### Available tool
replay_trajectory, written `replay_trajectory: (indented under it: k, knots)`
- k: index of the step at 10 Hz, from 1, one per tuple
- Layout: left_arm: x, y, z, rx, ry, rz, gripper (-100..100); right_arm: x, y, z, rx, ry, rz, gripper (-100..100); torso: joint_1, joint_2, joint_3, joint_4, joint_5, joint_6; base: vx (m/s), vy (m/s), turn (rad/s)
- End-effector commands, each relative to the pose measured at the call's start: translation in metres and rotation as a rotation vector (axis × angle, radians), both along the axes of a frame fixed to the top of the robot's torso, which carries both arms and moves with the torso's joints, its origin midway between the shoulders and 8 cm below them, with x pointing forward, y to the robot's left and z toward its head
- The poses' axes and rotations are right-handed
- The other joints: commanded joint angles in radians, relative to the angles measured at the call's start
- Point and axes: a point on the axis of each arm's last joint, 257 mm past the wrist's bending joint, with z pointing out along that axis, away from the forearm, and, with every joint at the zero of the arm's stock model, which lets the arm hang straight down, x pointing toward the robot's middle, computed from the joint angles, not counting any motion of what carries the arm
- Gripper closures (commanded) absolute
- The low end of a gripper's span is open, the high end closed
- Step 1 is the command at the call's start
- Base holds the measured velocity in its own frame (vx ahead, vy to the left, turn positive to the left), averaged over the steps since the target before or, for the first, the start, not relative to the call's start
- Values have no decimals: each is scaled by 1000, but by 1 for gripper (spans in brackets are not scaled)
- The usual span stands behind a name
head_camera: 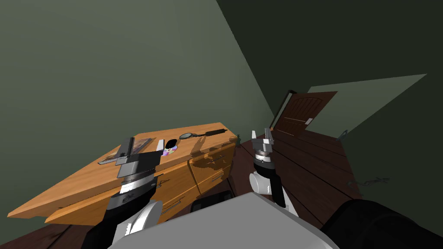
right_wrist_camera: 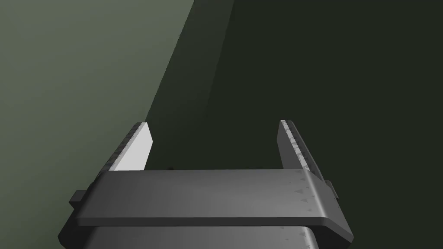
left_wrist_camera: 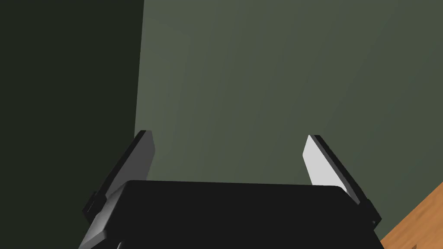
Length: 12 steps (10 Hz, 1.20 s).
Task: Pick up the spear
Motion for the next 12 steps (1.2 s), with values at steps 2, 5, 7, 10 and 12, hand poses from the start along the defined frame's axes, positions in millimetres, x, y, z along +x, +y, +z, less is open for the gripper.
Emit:
replay_trajectory:
  k: [2,5,7,10,12]
  knots:
    - [19,-4,-5,25,33,-57,-100,0,0,0,0,0,0,0,1,2,1,0,0,0,-50,18,-17]
    - [50,-3,-15,17,87,-110,-100,0,0,0,0,0,0,0,3,4,2,1,1,0,-75,32,-22]
    - [65,-3,-16,7,108,-131,-100,0,0,0,0,0,0,0,1,4,2,1,0,0,-56,9,-8]
    - [93,2,-29,-27,165,-159,-100,0,0,0,0,0,0,0,1,3,1,1,0,0,-55,19,-17]
    - [112,3,-30,-48,192,-178,-100,0,0,0,0,0,0,0,1,4,2,1,0,0,-58,8,-18]
